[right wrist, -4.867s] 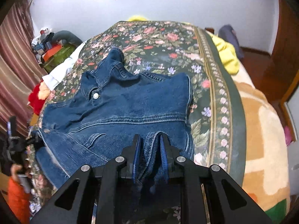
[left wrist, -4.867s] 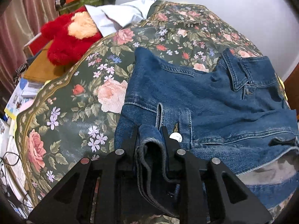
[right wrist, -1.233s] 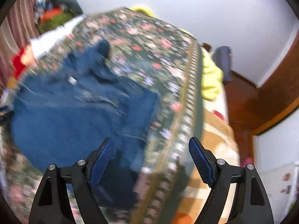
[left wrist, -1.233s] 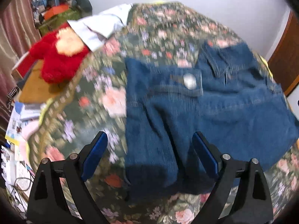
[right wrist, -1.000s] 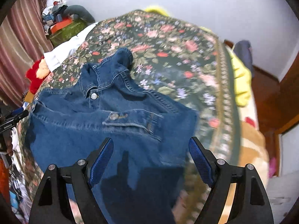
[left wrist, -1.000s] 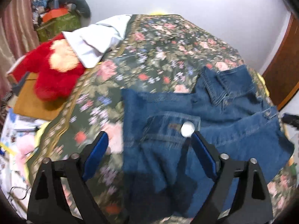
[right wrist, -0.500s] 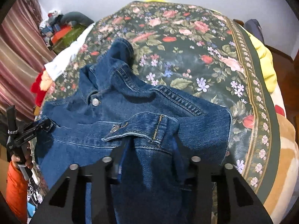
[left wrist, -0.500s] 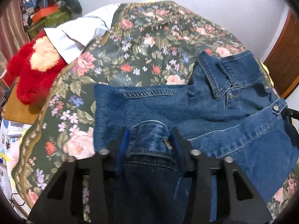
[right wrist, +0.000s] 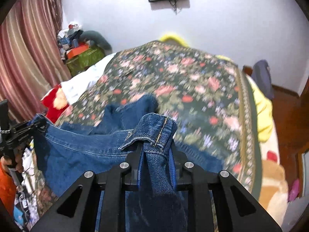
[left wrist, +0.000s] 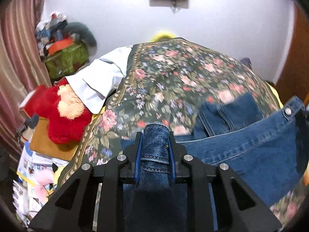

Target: Fold large clothes

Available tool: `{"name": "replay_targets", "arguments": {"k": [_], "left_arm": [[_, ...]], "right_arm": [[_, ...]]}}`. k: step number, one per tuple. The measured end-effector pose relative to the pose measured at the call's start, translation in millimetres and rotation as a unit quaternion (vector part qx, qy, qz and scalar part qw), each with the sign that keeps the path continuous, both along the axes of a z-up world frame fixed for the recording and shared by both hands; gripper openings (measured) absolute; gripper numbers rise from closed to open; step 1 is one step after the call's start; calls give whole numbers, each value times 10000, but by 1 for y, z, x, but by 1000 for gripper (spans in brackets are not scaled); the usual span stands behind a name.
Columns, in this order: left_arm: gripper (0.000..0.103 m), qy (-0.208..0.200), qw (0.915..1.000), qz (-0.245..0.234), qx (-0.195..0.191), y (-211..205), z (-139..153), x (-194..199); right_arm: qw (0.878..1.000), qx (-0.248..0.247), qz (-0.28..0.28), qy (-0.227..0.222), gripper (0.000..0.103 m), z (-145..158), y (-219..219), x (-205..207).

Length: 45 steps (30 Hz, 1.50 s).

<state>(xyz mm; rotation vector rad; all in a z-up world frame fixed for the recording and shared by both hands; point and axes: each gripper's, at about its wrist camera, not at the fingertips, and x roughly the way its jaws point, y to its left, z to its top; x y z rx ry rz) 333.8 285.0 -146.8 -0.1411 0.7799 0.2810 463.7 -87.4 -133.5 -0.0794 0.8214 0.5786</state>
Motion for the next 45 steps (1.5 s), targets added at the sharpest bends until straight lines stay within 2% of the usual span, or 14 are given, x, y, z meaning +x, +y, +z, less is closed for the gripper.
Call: {"name": "replay_targets", "arguments": {"k": [3, 6, 10, 12, 15, 17, 18, 19, 23, 28, 32, 38, 42, 45], "left_arm": [[24, 87, 9993, 234, -261, 16, -11, 33], [24, 421, 9983, 383, -138, 22, -40, 63], [27, 1181, 9912, 561, -179, 30, -102, 91], [32, 1340, 9889, 622, -155, 34, -126, 92], [35, 1256, 9908, 509, 33, 29, -127, 88], [35, 1297, 9905, 450, -10, 30, -122, 87], [36, 1314, 9905, 396, -36, 32, -115, 85], [40, 1318, 9906, 370, -29, 34, -109, 82], [54, 1067, 9936, 334, 170, 35, -67, 68], [77, 584, 9966, 16, 576, 15, -10, 38], [102, 385, 9965, -406, 615, -15, 8, 13], [103, 598, 9944, -843, 206, -51, -27, -10], [103, 1184, 9891, -870, 101, -61, -79, -6], [103, 1662, 9835, -657, 288, -59, -116, -1]], "right_arm": [[9999, -62, -131, -43, 19, 3, 6, 21], [9992, -299, -243, -39, 19, -8, 19, 47], [9961, -705, -395, 354, 19, -52, 29, 79], [9941, -801, -427, 586, 21, -79, 26, 90], [9941, -665, -380, 766, 30, -93, 15, 93], [9927, -740, -451, 836, 50, -91, 6, 93], [9905, -956, -589, 789, 70, -87, 0, 93], [9886, -1147, -699, 684, 78, -83, -5, 91], [9849, -1512, -820, 216, 78, -55, -31, 76], [9936, -1052, -407, 92, 78, -14, -27, 38], [9979, -594, 171, 209, 79, 1, 11, 8], [9928, -346, 1048, 468, 91, -20, 84, -44], [9819, -947, 1497, 678, 91, -68, 125, -67], [9728, -1456, 1626, 779, 91, -101, 137, -71]]}}
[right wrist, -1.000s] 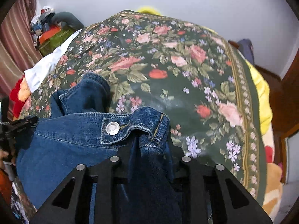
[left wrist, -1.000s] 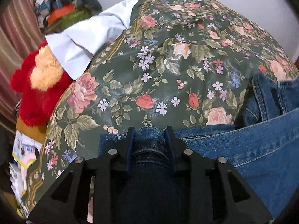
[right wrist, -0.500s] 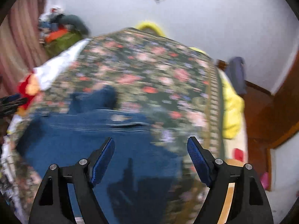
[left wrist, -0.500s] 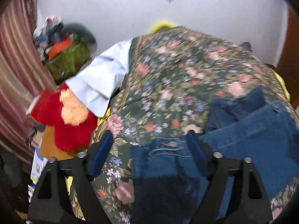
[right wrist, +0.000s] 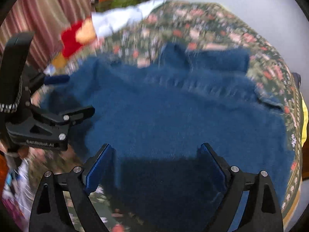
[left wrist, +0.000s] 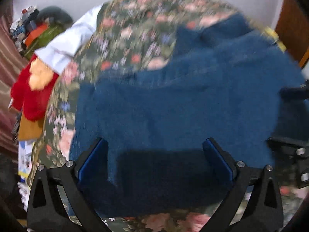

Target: Fold large clothes

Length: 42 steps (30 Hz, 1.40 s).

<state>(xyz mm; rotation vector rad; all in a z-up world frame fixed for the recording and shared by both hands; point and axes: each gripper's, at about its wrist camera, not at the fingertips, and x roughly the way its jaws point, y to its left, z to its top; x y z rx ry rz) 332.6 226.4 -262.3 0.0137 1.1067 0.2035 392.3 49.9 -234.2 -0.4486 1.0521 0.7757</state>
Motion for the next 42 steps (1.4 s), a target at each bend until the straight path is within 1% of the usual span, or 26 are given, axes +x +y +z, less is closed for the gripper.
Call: {"name": "replay_targets", "arguments": {"k": [2, 5, 6, 7, 8, 9, 10, 11, 12, 13, 15, 17, 18, 20, 22, 24, 26, 28, 30, 32, 35, 37, 40, 42], "left_arm": [[103, -6, 9999, 116, 106, 9, -7, -4], [102, -197, 9996, -6, -188, 23, -5, -18], [102, -232, 9995, -49, -226, 24, -1, -23], [102, -248, 9996, -77, -148, 24, 1, -28], [102, -261, 9996, -65, 32, 23, 3, -31], [102, -251, 9989, -12, 404, 23, 5, -38], [103, -242, 9980, 11, 580, 25, 5, -42], [103, -242, 9980, 0, 590, 28, 5, -46], [103, -254, 9989, 63, 388, 35, 5, -52], [103, -262, 9992, 162, 243, 39, 6, -57], [103, -287, 9988, 392, -24, 50, 8, -66], [103, -345, 9972, 657, -99, 58, 11, -76], [103, -354, 9963, 772, -133, 62, 12, -81], [103, -328, 9940, 1040, -102, 69, 10, -90], [103, -245, 9907, 1341, -5, 78, 6, -101], [103, -139, 9882, 1523, 68, 85, 4, -109], [103, -166, 9858, 1672, 88, 88, 6, -118], [103, -339, 9837, 1764, 32, 89, 15, -127], [103, -558, 9821, 1798, 57, 84, 27, -134], [103, -795, 9817, 1733, 11, 77, 41, -140], [103, -1225, 9785, 1640, -247, 66, 58, -141], [103, -1574, 9720, 1643, -588, 58, 65, -141], [103, -1829, 9637, 1702, -941, 46, 67, -139], [103, -1846, 9603, 1748, -1146, 37, 60, -133]], "right_arm": [[9999, -116, 30, -42, 91, -11, -3, 1], [9998, -142, 50, -146, 91, -9, -20, 2], [9995, -212, 2, -250, 91, -7, -30, 3], [9990, -274, -32, -341, 91, -5, -35, 5], [9982, -349, -80, -482, 91, -3, -45, 6], [9973, -407, -145, -594, 92, -1, -56, 7], [9969, -420, -265, -618, 96, 1, -69, 10], [9968, -396, -367, -594, 97, 2, -77, 12], [9963, -357, -562, -535, 97, 4, -91, 16], [9961, -304, -696, -455, 98, 7, -101, 20], [9946, 26, -1015, -191, 98, 12, -131, 25], [9930, 138, -1167, -86, 97, 17, -149, 26], [9908, 34, -1340, -209, 98, 20, -160, 24], [9861, -177, -1591, -441, 98, 22, -174, 20], [9841, -204, -1723, -367, 98, 22, -187, 18], [9819, -199, -1863, -289, 98, 23, -199, 16], [9802, -151, -1948, -308, 98, 27, -207, 10], [9794, -108, -1980, -385, 98, 33, -211, 4], [9795, -28, -1949, -506, 98, 44, -210, -4], [9801, 60, -1884, -622, 98, 54, -208, -11], [9803, 250, -1749, -880, 98, 73, -194, -21], [9799, 397, -1649, -1048, 98, 86, -182, -26], [9800, 645, -1447, -1203, 98, 102, -161, -33], [9809, 734, -1335, -1212, 98, 105, -147, -34]]}}
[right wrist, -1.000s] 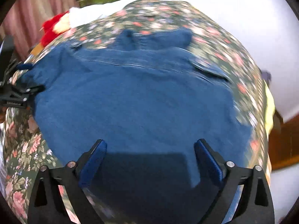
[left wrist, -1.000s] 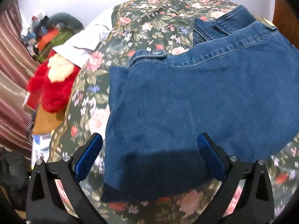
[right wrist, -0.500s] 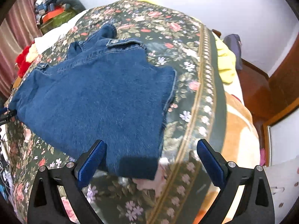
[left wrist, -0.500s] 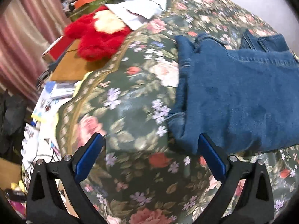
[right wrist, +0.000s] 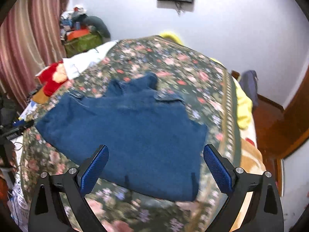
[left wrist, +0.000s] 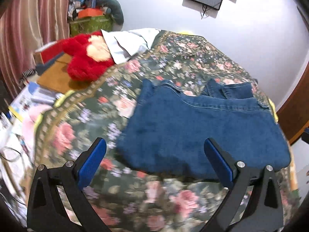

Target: Fold large clothes

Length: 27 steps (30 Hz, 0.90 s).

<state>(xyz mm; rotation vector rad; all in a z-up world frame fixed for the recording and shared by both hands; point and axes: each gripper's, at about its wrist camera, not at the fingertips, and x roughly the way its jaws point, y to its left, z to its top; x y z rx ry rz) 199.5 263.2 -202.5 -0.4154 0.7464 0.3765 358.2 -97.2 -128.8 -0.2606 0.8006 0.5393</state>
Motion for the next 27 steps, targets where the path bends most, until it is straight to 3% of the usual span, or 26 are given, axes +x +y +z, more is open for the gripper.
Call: {"name": "replay_targets", "arguments": {"k": [2, 5, 8, 10, 13, 16, 19, 21, 24, 25, 27], "left_arm": [[103, 81, 9996, 17, -257, -2, -13, 7], [103, 229, 9948, 62, -993, 1, -40, 16], [102, 304, 9806, 219, -1924, 8, -69, 21], [102, 318, 9655, 304, -2566, 13, -88, 24], [101, 200, 9505, 375, -3079, 15, -104, 27], [101, -23, 9474, 222, -3194, 15, -104, 38], [98, -221, 9536, 166, -2999, 19, -102, 53], [90, -298, 9581, 308, -2833, 25, -103, 62], [68, -172, 9659, 551, -2524, 29, -101, 77], [58, -90, 9694, 595, -2381, 29, -99, 82], [50, 33, 9800, 560, -1908, 25, -89, 89]], "right_arm": [[9999, 38, 142, 40, 98, -1, 17, 1], [9993, -4, 310, 190, 98, -12, 39, 5], [9976, -230, 495, 424, 98, -36, 64, 13], [9955, -452, 587, 596, 98, -56, 80, 19], [9913, -729, 715, 832, 98, -83, 97, 25], [9854, -943, 855, 1133, 99, -107, 107, 30], [9853, -1083, 927, 944, 103, -115, 111, 25], [9844, -1128, 951, 961, 103, -116, 112, 25], [9840, -1059, 964, 1057, 103, -117, 111, 26], [9839, -1055, 975, 1060, 103, -118, 111, 26], [9835, -1070, 1006, 1052, 103, -118, 112, 25]]}}
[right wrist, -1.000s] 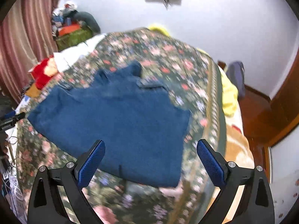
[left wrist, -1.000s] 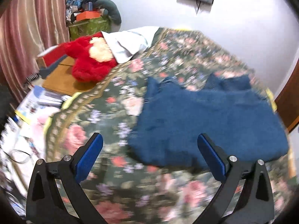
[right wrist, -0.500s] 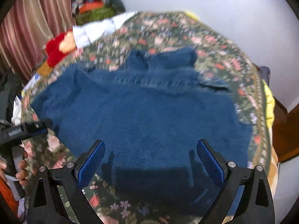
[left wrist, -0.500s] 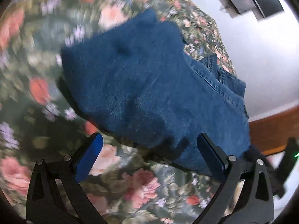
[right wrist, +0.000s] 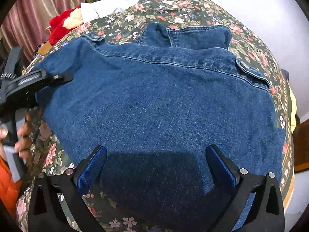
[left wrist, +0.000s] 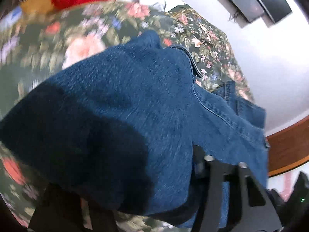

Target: Fold large clothes

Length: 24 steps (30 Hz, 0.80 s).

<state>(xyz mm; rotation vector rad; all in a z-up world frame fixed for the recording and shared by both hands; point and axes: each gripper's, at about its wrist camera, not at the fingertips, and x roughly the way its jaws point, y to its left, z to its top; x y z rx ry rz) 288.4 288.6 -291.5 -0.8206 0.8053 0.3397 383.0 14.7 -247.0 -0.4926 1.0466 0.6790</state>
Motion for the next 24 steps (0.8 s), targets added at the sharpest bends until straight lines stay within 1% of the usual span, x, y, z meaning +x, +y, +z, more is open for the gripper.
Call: {"name": "replay_targets", "arguments": {"k": [2, 4, 6, 9, 10, 13, 16, 18, 20, 21, 24], "left_arm": [[41, -137, 9983, 17, 563, -10, 17, -5], [39, -268, 9951, 10, 956, -20, 35, -17], [38, -406, 9928, 65, 1129, -22, 53, -34], [38, -518, 9888, -15, 1398, -26, 74, -54], [37, -521, 9861, -72, 1576, -28, 81, -63], [37, -464, 9808, -64, 1895, -31, 91, -86], [37, -383, 9791, 43, 1997, -26, 91, -99], [37, -302, 9790, 101, 2014, -23, 89, -102], [37, -244, 9769, 109, 2120, -25, 87, -103], [37, -186, 9742, 90, 2248, -29, 86, -103], [37, -150, 9689, -5, 2470, -39, 90, -99]], "right_arm": [[10000, 27, 37, 76, 103, 3, 2, -2], [9999, -5, 79, 140, 103, 7, 2, -5], [9999, 55, 116, 115, 103, 18, 2, -11], [9990, 372, 239, -8, 103, 37, 4, -24], [9987, 415, 285, -7, 103, 40, 7, -26], [9974, 508, 508, 9, 103, 46, 26, -34], [9960, 485, 725, 181, 103, 37, 52, -37], [9936, 309, 887, 633, 103, 16, 73, -38], [9905, 119, 957, 980, 103, -4, 87, -40], [9896, 61, 1026, 1004, 103, -12, 93, -43], [9888, -156, 1255, 795, 103, -22, 103, -52]]}}
